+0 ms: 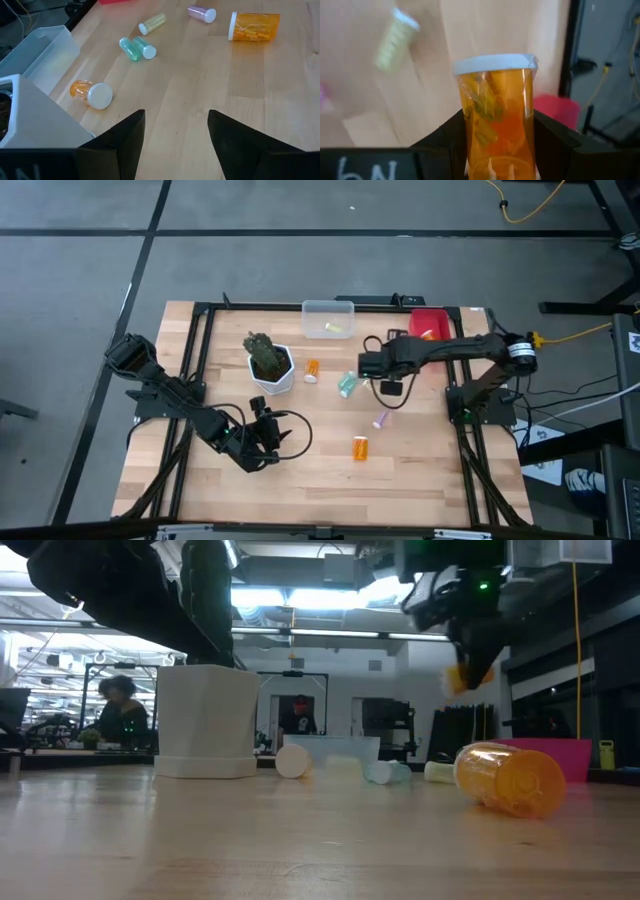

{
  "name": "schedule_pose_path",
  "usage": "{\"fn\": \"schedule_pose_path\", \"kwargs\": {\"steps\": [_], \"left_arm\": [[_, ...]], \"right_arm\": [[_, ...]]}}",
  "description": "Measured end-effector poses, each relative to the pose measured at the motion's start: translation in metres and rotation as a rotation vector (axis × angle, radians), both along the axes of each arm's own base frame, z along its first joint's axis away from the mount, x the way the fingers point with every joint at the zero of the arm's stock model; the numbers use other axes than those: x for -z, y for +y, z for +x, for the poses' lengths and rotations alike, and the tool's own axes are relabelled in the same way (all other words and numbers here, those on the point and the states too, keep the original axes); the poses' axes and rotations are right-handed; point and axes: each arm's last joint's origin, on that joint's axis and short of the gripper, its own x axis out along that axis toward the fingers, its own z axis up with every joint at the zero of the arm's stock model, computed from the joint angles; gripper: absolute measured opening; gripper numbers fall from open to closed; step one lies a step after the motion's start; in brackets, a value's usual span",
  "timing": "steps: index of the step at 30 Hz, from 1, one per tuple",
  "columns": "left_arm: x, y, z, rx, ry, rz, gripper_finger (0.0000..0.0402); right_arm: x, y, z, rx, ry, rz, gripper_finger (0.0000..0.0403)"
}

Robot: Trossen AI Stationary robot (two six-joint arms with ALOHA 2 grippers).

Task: Pick and place medicine bottles into bin by pill shape (circle, oval)
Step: Put the large orange pill bottle into the red bin

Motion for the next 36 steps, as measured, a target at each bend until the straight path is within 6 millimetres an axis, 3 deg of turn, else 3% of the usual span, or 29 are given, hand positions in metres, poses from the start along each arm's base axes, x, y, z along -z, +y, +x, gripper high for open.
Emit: {"fn": "schedule_pose_path", "kwargs": {"steps": [6,12,16,21,27,36], "left_arm": [[0.000,0.000,0.000,0.000,-0.001,-0.001,0.0211],[0.000,0.000,0.000,0.000,-0.002,-0.002,0.0211],[0.000,0.000,0.000,0.000,-0.002,-0.002,0.0211],[0.000,0.000,0.000,0.002,0.000,0.002,0.0211],[0.000,0.000,0.000,0.003,0.001,0.004,0.0211],[0.000,0.000,0.000,0.004,0.001,0.004,0.0211]], "right_arm": [[-0.018,-0.005,-0.040,0.069,-0.090,-0.085,0.0173],[-0.032,-0.015,-0.081,0.245,-0.337,-0.216,0.0173],[-0.028,-0.024,-0.105,0.426,-0.492,-0.293,0.0173],[-0.007,-0.037,-0.128,0.652,-0.569,-0.308,0.0173],[0.021,-0.055,-0.142,0.821,-0.519,-0.285,0.0173],[0.018,-0.079,-0.141,0.844,-0.553,-0.312,0.0188]]}}
